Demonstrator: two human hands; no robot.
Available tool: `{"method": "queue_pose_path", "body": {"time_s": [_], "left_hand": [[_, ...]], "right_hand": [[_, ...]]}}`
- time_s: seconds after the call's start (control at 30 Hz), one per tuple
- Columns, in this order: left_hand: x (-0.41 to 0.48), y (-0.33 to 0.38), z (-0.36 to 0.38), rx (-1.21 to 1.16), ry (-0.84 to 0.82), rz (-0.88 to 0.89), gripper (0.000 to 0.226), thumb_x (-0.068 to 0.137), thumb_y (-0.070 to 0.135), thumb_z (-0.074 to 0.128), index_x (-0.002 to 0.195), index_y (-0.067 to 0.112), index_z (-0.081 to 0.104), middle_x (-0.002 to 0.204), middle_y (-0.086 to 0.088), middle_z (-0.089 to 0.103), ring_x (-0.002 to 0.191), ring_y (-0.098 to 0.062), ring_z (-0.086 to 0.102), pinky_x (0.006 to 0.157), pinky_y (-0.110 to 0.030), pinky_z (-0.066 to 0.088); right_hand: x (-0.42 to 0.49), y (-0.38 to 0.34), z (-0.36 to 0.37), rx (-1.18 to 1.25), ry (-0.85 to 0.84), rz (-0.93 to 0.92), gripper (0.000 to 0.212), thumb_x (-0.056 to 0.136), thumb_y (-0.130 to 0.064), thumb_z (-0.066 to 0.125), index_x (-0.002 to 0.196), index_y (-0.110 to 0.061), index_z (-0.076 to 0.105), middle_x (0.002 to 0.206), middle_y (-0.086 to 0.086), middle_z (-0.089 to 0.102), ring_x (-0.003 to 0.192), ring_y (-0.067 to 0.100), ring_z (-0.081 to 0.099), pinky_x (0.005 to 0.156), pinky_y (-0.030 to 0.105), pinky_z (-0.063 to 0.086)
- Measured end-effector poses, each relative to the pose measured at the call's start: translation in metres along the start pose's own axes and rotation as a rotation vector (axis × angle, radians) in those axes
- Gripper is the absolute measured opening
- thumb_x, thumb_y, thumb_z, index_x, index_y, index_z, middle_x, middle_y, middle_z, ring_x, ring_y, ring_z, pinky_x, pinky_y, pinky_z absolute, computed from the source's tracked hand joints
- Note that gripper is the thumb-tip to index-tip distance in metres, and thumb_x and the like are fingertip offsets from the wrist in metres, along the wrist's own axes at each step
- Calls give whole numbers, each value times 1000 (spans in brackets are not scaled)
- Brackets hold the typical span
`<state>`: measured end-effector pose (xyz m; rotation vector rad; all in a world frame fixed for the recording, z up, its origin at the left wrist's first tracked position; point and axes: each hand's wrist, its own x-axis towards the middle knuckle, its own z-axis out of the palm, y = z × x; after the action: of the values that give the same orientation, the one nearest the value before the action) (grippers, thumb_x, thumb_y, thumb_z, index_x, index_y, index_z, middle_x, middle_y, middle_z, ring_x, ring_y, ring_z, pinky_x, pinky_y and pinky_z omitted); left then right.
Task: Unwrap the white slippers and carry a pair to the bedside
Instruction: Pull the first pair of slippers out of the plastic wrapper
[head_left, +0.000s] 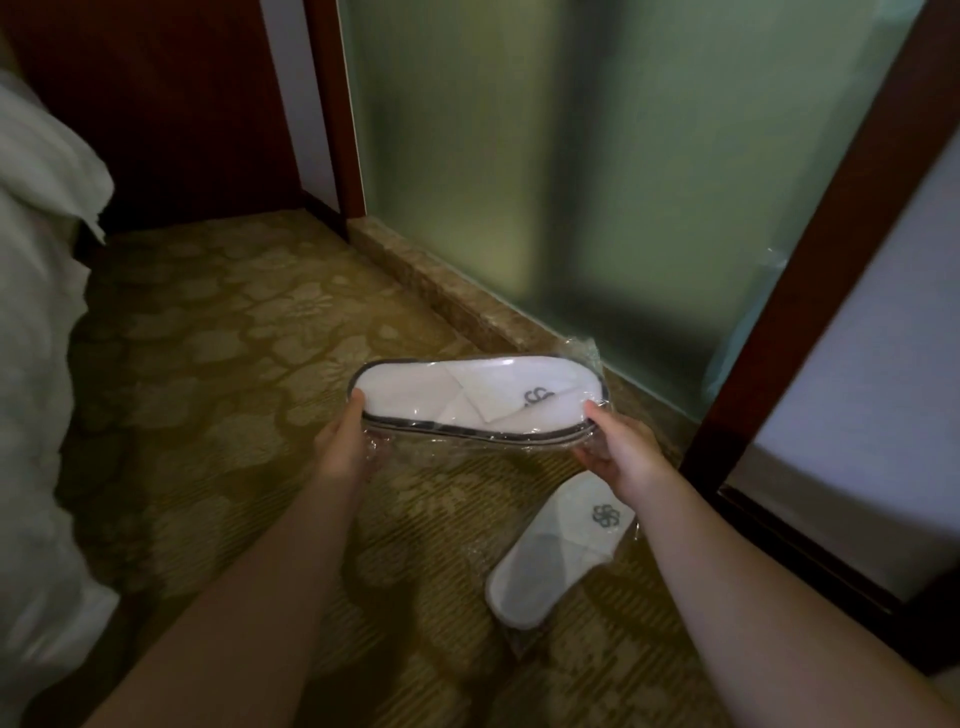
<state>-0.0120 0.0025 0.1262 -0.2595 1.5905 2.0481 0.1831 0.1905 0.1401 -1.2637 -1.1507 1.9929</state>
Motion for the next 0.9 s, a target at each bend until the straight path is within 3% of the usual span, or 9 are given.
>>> {"method": "queue_pose_path", "body": {"time_s": [0.1,0.2,0.3,0.47,0.63,0.7,0.73,0.8,0.9], "left_hand": [[-19,0,14,-73,-97,-14,54,85,44,60,127,11,54,123,-15,63,107,-34,64,91,-49,53],[-34,-5,29,-52,-246,-14,60,86,49,55,134,15,44,122,-13,63,100,-26,64,78,-38,53],[-41,-15,42,3,-365,-1,65,86,51,52,139,16,38,127,-15,60,95,-21,64,85,-37,50],[-51,-24,62,-52,-462,-54,79,79,55,57,145,20,32,141,-13,50,119,-27,55,90,-38,46],[-45,-15,54,-186,-190,-79,76,79,39,69,139,6,35,130,-18,57,109,-32,63,81,-41,56],[-42,-14,48,-211,-61,-60,67,79,30,71,131,2,42,124,-20,61,106,-35,65,62,-34,60],[-41,-13,46,-203,-20,-34,63,79,29,72,127,-2,46,122,-20,62,107,-35,65,49,-27,58],[-39,-12,44,-207,30,22,56,78,27,73,118,-6,50,120,-21,63,103,-34,66,38,-20,52],[-35,-9,42,-237,78,54,44,79,24,72,111,1,51,119,-20,63,90,-28,65,44,-23,55]], "right_hand": [[-7,-2,5,95,12,-15,10,81,-22,70,87,-18,62,88,6,69,74,18,69,46,22,55],[-13,-7,18,135,2,-23,12,82,-23,69,89,-17,63,90,5,69,76,17,70,49,23,56],[-19,-8,34,136,-48,-34,16,82,-24,68,95,-15,63,92,5,71,76,16,71,51,23,56],[-24,-2,66,53,-136,-180,8,83,-23,67,90,-21,62,90,5,71,74,18,70,48,21,54],[-26,1,78,-324,-233,-303,21,83,-32,65,100,-20,64,94,1,71,77,13,69,53,17,54],[-25,9,80,-527,-273,-359,41,85,-38,62,117,-14,59,106,2,69,87,12,66,58,14,52],[-23,15,81,-621,-277,-408,50,85,-42,60,126,-13,53,117,4,65,98,16,64,69,18,53],[-20,24,80,-754,-255,-560,63,84,-48,58,136,-16,40,135,4,52,115,17,53,83,26,46],[-21,27,79,-966,-176,-920,63,81,-56,56,131,-22,41,127,1,48,105,10,45,71,17,33]]}}
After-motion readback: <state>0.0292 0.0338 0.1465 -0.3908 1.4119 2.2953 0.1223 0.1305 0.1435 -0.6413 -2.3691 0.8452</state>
